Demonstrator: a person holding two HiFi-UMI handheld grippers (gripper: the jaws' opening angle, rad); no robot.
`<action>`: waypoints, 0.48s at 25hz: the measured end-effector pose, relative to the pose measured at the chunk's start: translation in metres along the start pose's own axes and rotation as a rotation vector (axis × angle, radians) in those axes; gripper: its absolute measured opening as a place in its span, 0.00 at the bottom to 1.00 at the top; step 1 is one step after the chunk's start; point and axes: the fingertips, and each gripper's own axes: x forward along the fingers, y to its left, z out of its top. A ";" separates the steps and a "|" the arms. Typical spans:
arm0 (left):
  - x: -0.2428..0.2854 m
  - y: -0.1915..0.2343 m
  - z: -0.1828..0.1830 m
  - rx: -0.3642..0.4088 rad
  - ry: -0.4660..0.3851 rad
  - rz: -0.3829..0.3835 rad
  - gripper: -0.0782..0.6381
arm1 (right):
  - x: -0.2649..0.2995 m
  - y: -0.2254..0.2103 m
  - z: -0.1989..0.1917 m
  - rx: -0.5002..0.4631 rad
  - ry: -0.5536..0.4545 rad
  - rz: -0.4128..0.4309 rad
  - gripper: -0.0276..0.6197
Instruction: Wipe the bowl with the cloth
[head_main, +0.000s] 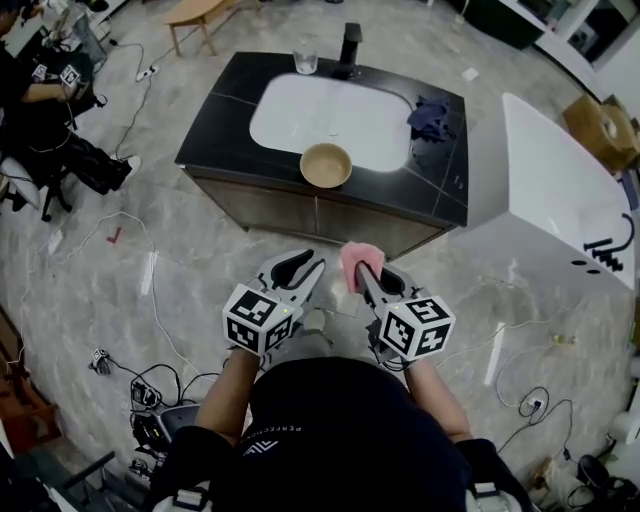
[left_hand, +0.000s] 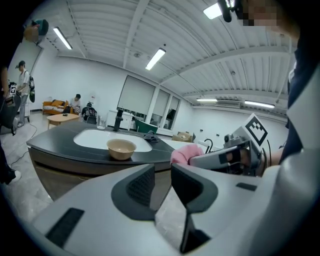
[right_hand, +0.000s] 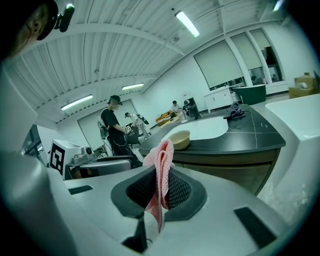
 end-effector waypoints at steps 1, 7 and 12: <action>0.000 0.008 0.001 -0.004 0.001 0.001 0.25 | 0.006 0.000 0.003 0.002 0.000 -0.008 0.12; 0.000 0.051 0.009 -0.045 0.002 0.019 0.25 | 0.028 0.000 0.016 0.012 0.003 -0.048 0.12; 0.013 0.070 0.012 -0.083 0.014 0.042 0.24 | 0.036 -0.011 0.022 0.026 0.014 -0.082 0.12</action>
